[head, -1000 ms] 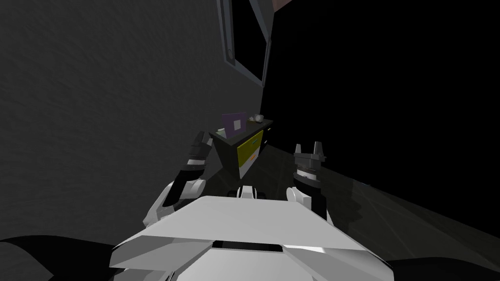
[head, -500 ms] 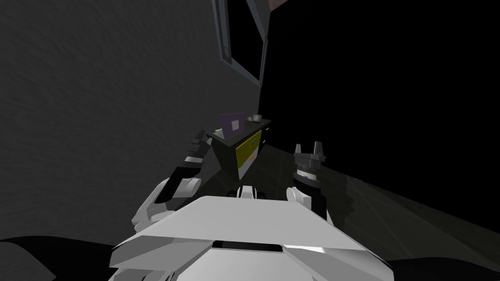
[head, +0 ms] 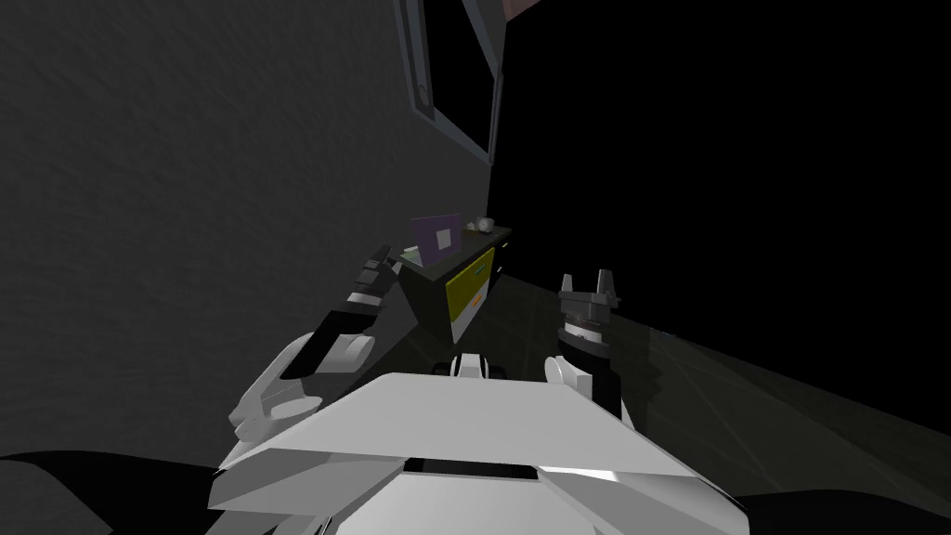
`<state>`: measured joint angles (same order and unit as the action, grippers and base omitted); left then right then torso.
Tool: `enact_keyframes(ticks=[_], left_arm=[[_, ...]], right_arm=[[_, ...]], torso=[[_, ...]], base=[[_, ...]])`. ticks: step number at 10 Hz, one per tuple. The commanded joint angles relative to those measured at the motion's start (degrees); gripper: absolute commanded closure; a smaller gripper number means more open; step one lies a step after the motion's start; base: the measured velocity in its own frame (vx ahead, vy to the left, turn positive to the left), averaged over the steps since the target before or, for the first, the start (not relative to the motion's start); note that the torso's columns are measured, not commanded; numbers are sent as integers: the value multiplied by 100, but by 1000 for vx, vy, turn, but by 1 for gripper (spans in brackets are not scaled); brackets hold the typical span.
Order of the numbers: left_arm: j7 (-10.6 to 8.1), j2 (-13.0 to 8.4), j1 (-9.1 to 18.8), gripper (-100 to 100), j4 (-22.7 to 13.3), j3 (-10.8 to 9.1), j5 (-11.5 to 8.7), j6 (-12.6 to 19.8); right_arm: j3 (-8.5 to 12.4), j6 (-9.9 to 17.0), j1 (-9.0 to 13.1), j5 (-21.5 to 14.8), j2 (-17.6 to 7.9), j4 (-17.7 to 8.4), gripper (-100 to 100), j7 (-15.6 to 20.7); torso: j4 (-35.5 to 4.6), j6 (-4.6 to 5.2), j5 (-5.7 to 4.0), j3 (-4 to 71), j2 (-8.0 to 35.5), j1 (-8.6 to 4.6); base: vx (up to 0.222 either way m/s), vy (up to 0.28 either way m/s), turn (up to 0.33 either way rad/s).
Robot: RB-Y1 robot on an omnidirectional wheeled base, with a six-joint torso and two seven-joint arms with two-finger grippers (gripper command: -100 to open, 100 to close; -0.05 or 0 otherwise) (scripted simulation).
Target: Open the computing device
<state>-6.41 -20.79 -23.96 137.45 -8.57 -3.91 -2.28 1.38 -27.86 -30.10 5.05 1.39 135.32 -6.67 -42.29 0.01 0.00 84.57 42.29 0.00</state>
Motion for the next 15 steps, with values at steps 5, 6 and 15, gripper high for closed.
enact_keyframes(ticks=[5, 6, 15], left_arm=[[-274, -672, 136, -100, 139, -346, -208, 980], [-337, -839, 168, -100, 159, -426, -257, 1132], [-717, -1927, 362, -100, 201, -912, -551, 2447]], right_arm=[[0, 0, 0, 0, 0, 0, 0, 0], [0, 0, 0, 0, 0, 0, 0, 0], [0, 0, 0, 0, 0, 0, 0, 0]], torso=[[0, -3, 1, 0, 0, 1], [0, 0, 0, -1, 1, 1], [0, 0, 0, 0, -1, -1]], base=[[17, 14, -67], [22, 23, -114], [18, 18, -78]])
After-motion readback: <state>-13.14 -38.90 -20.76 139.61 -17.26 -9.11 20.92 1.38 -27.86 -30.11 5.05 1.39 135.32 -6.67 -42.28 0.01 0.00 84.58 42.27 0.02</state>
